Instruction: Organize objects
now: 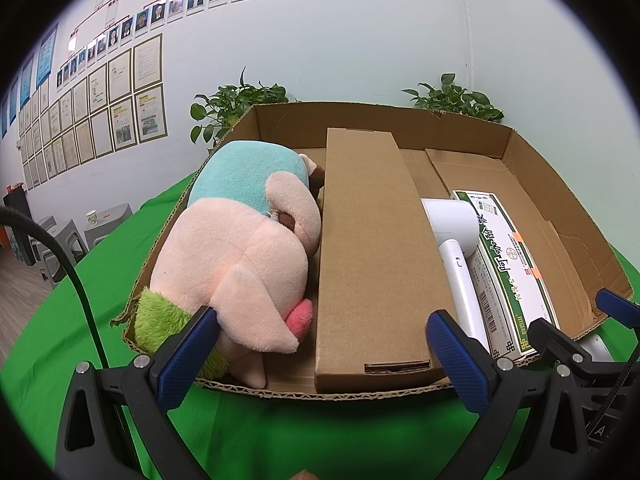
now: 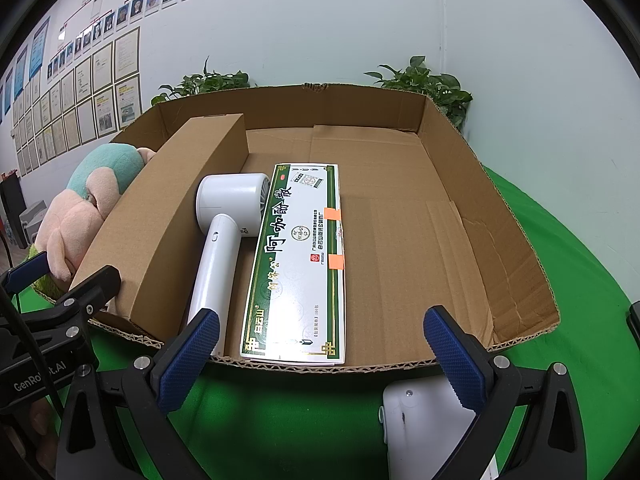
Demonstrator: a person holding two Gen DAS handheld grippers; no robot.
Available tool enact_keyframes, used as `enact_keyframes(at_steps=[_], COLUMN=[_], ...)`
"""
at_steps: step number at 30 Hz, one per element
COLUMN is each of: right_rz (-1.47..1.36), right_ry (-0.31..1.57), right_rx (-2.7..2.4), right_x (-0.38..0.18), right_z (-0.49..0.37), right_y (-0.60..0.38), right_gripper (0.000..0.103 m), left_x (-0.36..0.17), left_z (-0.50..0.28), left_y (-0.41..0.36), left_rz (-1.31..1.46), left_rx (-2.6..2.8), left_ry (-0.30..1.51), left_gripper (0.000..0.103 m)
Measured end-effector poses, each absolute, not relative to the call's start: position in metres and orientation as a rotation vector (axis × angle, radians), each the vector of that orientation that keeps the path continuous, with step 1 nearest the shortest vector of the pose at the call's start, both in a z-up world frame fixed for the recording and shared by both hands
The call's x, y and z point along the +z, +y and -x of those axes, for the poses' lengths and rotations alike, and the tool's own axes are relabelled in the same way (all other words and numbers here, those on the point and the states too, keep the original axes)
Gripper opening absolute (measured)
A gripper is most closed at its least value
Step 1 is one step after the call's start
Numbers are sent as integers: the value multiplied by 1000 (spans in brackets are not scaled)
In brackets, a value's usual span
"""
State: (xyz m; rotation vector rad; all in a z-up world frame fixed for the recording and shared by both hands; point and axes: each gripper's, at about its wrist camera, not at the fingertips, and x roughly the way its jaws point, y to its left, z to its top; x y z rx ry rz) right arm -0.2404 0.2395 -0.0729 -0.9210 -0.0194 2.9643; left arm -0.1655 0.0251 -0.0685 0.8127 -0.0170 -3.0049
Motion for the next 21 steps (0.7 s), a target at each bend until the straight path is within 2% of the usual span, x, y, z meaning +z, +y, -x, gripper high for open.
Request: enact_keyframes(at_steps=[13,18,21], right_rz=[923,1008,1114], right_ry=[-39,113,100], right_rx=[3002,2997,2906], right_x=[-68,-52,-63], right_z=[231,187,177], right_y=[240,285,314], right_gripper=[103,103,103], left_x=[-63,-36,-33], left_z=[156,131,127], left_y=[28,46,65], left_rz=[-822,-893,-1002], left_rx=[-3020,-3120,-3171], left_ry=[-17,49,76], left_gripper=[103,103,103])
